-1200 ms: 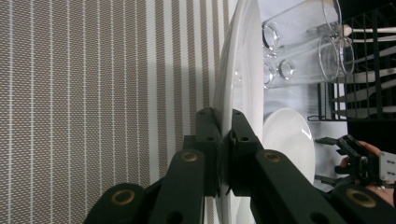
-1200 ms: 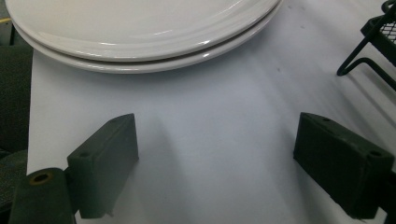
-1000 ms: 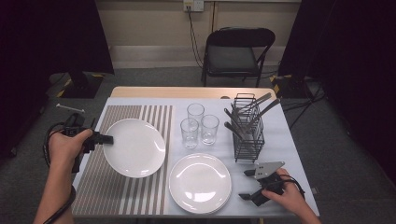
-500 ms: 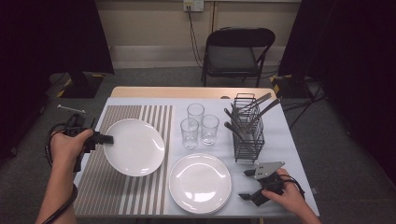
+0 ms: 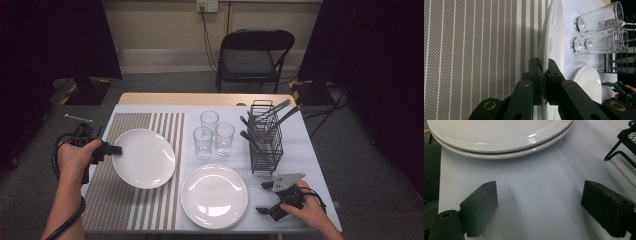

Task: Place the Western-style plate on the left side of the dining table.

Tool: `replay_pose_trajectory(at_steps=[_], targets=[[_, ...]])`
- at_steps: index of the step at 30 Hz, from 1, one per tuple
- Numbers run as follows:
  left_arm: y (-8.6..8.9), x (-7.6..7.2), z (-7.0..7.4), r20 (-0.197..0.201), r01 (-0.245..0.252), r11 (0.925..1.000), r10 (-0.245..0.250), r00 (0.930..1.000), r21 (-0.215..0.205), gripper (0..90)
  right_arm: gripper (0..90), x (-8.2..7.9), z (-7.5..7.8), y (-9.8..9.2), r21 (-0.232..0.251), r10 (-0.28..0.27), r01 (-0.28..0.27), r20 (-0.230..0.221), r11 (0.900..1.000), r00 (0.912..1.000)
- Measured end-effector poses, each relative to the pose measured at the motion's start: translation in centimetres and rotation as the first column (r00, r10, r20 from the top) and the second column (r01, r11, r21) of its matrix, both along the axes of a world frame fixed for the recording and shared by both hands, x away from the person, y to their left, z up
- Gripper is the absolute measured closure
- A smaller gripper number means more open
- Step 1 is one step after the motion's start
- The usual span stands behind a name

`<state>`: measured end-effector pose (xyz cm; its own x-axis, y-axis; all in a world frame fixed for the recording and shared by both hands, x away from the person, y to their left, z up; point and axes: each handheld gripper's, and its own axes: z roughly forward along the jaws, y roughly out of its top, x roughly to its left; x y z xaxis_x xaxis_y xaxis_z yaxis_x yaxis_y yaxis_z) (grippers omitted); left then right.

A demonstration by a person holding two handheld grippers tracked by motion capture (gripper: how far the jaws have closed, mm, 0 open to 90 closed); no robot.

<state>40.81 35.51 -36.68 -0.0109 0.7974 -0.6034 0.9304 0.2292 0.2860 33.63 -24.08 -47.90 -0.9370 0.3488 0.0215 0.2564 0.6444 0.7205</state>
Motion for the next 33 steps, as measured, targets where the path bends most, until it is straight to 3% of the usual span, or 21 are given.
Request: replay_pose_trajectory(at_steps=[7, 8, 12, 14, 15, 18, 28, 31, 33], targets=[[0.0, 0.2, -0.3, -0.012, -0.009, 0.9999, 0.009, 0.9999, 0.005, 85.4, 12.8, 0.0, 0.0, 0.0, 0.001, 0.000, 0.000, -0.001, 1.000, 1.0000], [-0.2, 0.3, -0.3, -0.011, -0.039, 0.9992, 0.039, 0.9992, 0.001, 85.5, 12.8, 0.0, 0.0, 0.0, 0.000, 0.000, 0.000, -0.001, 1.000, 1.0000], [0.1, 0.4, -0.5, -0.020, 0.002, 1.0000, -0.002, 0.9998, 0.004, 85.4, 12.8, 0.0, 0.0, 0.0, -0.001, 0.000, 0.000, 0.001, 1.000, 1.0000], [0.2, 0.4, -0.5, -0.017, 0.000, 1.0000, 0.000, 0.9999, 0.006, 85.4, 12.7, 0.0, 0.0, 0.0, -0.002, 0.001, -0.001, 0.002, 1.000, 1.0000], [-0.1, 0.5, -0.6, -0.018, -0.036, 0.9993, 0.036, 0.9992, -0.002, 85.4, 12.8, 0.0, 0.0, 0.0, -0.002, 0.001, -0.001, 0.002, 1.000, 1.0000], [0.1, 0.6, -0.8, -0.025, -0.013, 0.9999, 0.013, 0.9996, 0.011, 85.4, 12.7, 0.0, 0.0, 0.0, -0.001, 0.000, 0.000, 0.000, 1.000, 1.0000], [0.1, 0.6, -1.1, -0.027, -0.012, 0.9999, 0.012, 0.9996, 0.011, 85.3, 12.8, 0.0, 0.0, 0.0, 0.000, 0.001, -0.001, -0.001, 1.000, 1.0000], [-0.1, 0.7, -1.2, -0.030, -0.043, 0.9991, 0.042, 0.9986, -0.002, 85.3, 12.7, 0.0, 0.0, 0.0, 0.002, 0.001, -0.001, -0.002, 1.000, 1.0000], [0.1, 0.7, -1.3, -0.033, -0.018, 0.9998, 0.018, 0.9993, 0.007, 85.3, 12.8, 0.0, 0.0, 0.0, 0.000, 0.000, 0.000, -0.001, 1.000, 1.0000]])
